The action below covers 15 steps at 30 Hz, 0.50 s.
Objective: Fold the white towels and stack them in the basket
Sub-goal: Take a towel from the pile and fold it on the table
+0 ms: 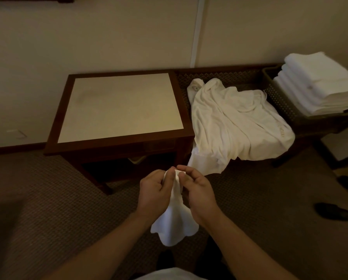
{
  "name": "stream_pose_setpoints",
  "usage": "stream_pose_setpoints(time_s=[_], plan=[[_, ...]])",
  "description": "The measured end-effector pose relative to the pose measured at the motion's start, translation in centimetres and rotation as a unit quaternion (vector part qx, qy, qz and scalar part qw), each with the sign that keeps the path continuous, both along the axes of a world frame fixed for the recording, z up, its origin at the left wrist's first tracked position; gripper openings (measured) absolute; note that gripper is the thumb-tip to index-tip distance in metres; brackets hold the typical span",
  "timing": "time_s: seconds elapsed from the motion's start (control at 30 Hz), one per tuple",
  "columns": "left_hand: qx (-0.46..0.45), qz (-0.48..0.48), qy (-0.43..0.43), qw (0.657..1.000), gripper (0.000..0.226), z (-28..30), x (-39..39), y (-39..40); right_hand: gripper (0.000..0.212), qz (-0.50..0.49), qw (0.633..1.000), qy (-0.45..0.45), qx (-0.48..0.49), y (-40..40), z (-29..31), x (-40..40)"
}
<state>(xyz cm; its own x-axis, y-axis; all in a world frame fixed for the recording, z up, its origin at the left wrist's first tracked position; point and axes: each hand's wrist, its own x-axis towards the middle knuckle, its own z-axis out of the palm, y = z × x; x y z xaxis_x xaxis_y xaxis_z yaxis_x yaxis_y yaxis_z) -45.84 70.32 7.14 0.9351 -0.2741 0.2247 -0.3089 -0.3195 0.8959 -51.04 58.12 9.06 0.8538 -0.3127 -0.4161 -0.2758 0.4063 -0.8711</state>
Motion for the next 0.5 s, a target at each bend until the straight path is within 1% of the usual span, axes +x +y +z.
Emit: stream_pose_setpoints(time_s=[0.07, 0.13, 0.17, 0.2, 0.27, 0.33, 0.4, 0.43, 0.5], plan=[[-0.011, 0.023, 0.031, 0.999, 0.043, 0.1, -0.1, 0.1, 0.024, 0.019, 1.0, -0.021, -0.013, 0.3, 0.0, -0.1], [-0.037, 0.039, 0.099, 0.994, 0.041, 0.4, -0.1, 0.3, 0.033, 0.048, 0.997, -0.045, -0.034, 0.6, 0.5, 0.0], [-0.055, 0.036, 0.13, 0.989, 0.038, 0.7, 0.0, 0.4, 0.036, 0.056, 0.995, -0.05, -0.063, 0.7, 0.7, 0.2], [-0.069, 0.023, 0.149, 0.986, 0.036, 0.8, 0.0, 0.5, 0.034, 0.051, 0.993, -0.053, -0.095, 0.8, 1.0, 0.4], [-0.068, -0.029, 0.158, 0.985, 0.03, 1.1, 0.1, 1.1, 0.024, 0.014, 0.988, -0.052, -0.144, 0.4, 1.5, 1.1], [-0.035, -0.096, 0.163, 0.981, 0.02, 0.9, 0.4, 2.3, 0.022, 0.011, 0.98, -0.065, -0.187, -0.5, 2.4, 1.8], [0.034, -0.139, 0.155, 0.977, 0.015, 0.1, 1.2, 4.0, 0.027, 0.053, 0.962, -0.093, -0.252, -1.6, 3.6, 2.5], [0.066, -0.153, 0.152, 0.974, 0.016, -0.4, 1.5, 4.9, 0.029, 0.081, 0.952, -0.104, -0.278, -2.1, 4.4, 2.7], [0.098, -0.184, 0.162, 0.964, 0.022, -1.5, 1.7, 6.0, 0.03, 0.13, 0.934, -0.116, -0.311, -3.1, 6.1, 3.1]])
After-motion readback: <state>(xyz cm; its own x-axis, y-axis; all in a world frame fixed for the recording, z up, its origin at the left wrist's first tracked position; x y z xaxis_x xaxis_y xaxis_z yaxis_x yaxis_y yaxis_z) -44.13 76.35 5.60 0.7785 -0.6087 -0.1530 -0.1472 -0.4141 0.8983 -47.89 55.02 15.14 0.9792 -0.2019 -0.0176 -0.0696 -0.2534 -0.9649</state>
